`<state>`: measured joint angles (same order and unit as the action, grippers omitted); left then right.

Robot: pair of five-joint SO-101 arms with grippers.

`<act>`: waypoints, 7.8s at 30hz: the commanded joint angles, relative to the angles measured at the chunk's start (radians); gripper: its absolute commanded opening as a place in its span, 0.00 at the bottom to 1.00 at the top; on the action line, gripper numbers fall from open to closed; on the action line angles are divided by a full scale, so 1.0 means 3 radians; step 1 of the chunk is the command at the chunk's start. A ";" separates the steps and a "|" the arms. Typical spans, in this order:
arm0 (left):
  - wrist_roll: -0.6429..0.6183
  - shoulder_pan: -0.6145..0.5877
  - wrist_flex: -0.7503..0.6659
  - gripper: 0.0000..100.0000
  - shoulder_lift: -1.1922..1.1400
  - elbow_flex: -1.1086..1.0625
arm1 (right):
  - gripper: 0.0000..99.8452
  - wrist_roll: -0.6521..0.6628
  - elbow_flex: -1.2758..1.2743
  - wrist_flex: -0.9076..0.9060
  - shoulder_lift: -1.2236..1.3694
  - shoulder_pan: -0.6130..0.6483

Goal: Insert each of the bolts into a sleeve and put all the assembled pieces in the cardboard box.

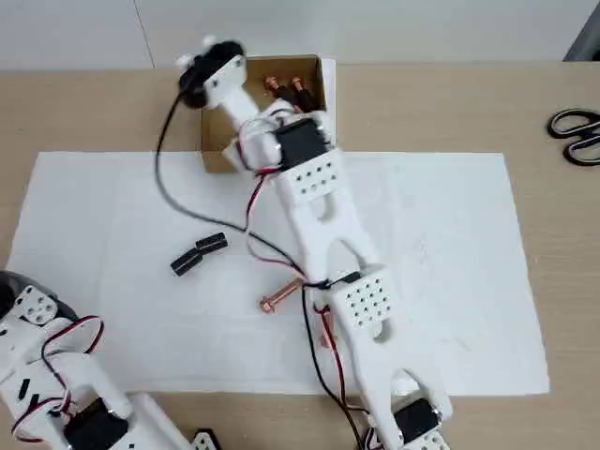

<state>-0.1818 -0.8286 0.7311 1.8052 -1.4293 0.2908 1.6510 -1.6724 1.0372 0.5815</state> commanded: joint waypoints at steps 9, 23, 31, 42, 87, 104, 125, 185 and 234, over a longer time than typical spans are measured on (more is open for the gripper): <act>-0.0015 -0.0859 0.0240 0.01 0.0046 0.0013 | 0.21 0.0844 -0.0281 -0.0074 -0.0453 0.0442; -0.0015 -0.1759 0.0747 0.01 0.0046 0.0018 | 0.21 0.0992 -0.1632 -0.0079 -0.0488 0.0765; -0.0015 -0.1938 0.0747 0.01 0.0046 0.0023 | 0.21 0.1095 -0.1836 -0.0079 -0.0483 0.0979; -0.0015 -0.1938 0.0747 0.01 0.0046 0.0028 | 0.21 0.1110 -0.1862 -0.0064 -0.0422 0.0780; -0.0020 -0.1892 0.0742 0.01 0.0046 0.0115 | 0.00 0.1095 -0.1708 -0.0054 -0.0345 0.0591; -0.0164 0.1095 0.1611 0.01 0.0015 0.0836 | 0.00 0.0358 -0.2435 -0.0090 -0.1972 -0.0453; -0.0578 0.2685 0.1959 0.01 -0.4092 0.3342 | 0.01 -0.0537 -0.4424 0.0478 -0.2197 -0.1440; -0.0747 0.2869 0.2266 0.01 -0.4173 0.3491 | 0.21 -0.0517 -0.4133 0.0632 -0.1711 -0.1261; -0.0762 0.3278 0.2608 0.01 -0.4276 0.3736 | 0.01 -0.0537 -0.3887 0.0386 -0.2232 -0.1133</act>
<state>-0.4028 0.1043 1.4784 0.5378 -0.3782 0.1373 0.4404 -1.5159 0.5462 0.2486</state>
